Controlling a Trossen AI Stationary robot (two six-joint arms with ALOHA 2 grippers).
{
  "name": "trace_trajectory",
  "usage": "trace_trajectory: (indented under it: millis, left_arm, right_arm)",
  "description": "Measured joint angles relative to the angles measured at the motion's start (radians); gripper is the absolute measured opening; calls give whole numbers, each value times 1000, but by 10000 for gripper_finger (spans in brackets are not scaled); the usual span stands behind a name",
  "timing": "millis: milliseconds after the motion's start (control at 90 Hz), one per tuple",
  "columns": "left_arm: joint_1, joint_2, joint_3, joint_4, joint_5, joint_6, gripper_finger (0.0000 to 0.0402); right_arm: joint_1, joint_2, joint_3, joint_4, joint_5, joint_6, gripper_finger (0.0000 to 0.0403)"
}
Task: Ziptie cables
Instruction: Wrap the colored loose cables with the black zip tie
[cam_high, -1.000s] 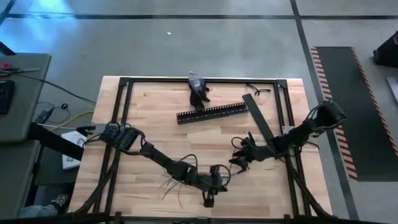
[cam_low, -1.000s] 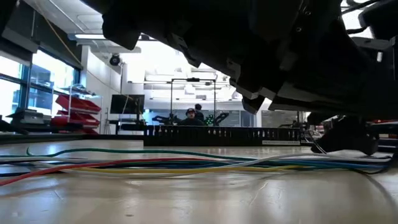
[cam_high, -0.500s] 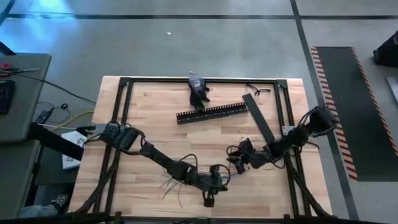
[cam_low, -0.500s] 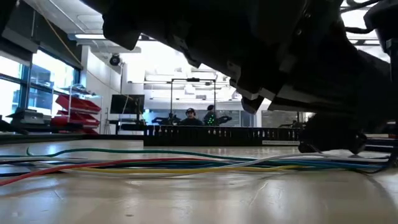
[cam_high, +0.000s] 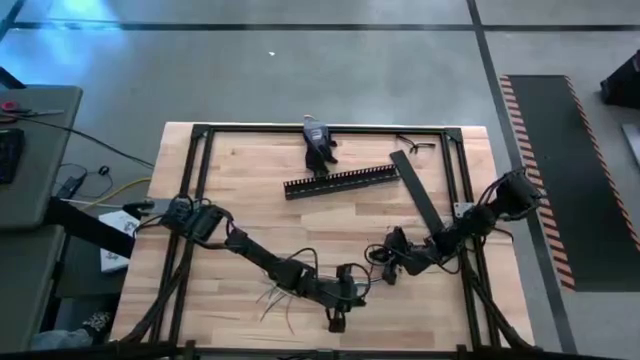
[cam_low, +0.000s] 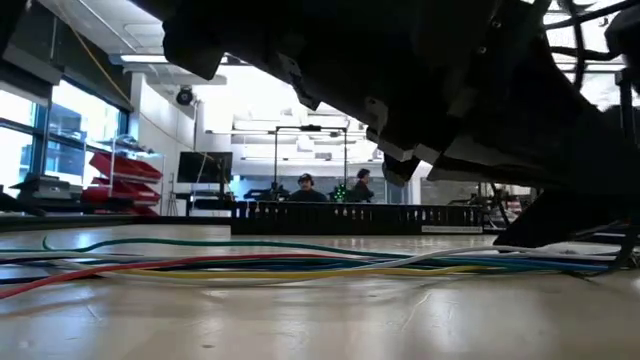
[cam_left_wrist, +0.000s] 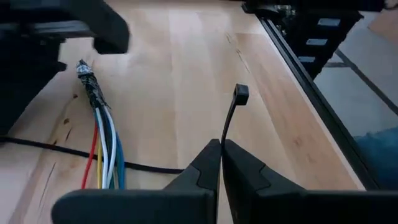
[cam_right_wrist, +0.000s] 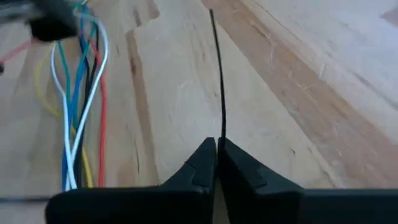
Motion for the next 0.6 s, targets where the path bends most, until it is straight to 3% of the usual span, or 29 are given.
trace_trajectory:
  millis: [233, 411, 600]
  left_arm:
    - [3, -1, 0, 8, -27, -117, 0]
    - [19, -21, 0, -3, -35, -132, 0]
    - [38, -62, 0, -39, -18, -183, 0]
  right_arm:
    - [18, -2, 142, -161, 97, -333, 0]
    - [39, -2, 256, -373, 267, -553, 0]
    - [96, -4, 289, -404, 357, -729, 0]
